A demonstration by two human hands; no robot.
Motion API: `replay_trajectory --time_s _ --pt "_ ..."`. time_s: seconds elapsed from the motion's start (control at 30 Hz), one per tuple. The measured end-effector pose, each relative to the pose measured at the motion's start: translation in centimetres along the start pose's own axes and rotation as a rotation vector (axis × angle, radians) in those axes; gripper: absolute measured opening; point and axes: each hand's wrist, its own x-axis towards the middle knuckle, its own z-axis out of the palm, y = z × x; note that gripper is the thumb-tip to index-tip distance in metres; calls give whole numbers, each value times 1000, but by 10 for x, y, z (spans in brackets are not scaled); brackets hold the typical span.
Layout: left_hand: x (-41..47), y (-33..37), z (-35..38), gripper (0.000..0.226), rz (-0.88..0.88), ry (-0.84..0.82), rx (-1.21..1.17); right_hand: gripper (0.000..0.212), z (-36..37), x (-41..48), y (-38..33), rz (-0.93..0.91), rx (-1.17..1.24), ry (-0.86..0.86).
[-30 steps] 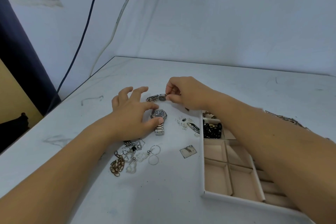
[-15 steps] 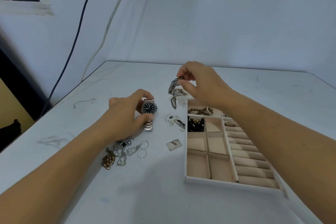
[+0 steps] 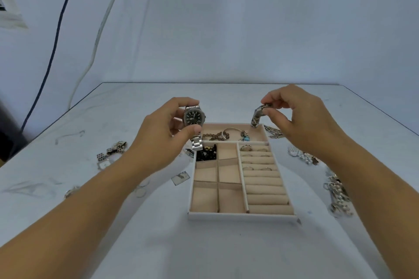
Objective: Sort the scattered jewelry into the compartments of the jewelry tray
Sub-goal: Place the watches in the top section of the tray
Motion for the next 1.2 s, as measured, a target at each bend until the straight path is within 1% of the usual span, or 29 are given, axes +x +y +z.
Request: replay_trajectory --time_s 0.1,0.23,0.37,0.5,0.63,0.73,0.87,1.03,1.2 --pt "9 5 19 42 1 -27 -11 14 -7 -10 13 38 12 13" --pt "22 10 36 43 -18 -18 -30 13 -2 -19 27 26 16 73" --pt "32 5 46 43 -49 -7 -94 13 8 -23 34 47 71 55" --pt "32 -9 53 42 -29 19 -29 14 13 -25 35 -5 66 79" --pt "31 -18 53 41 -21 59 -45 14 17 -24 33 -74 60 107" --pt "32 -21 49 43 4 63 -36 15 19 -24 31 -93 67 109" --pt "33 -30 44 44 -1 19 29 15 21 -25 29 -104 66 110" --pt "38 -45 44 36 -69 -8 60 15 23 -24 30 -81 58 105" --pt "41 -55 48 30 -84 -90 188 16 25 -23 29 -71 56 102"
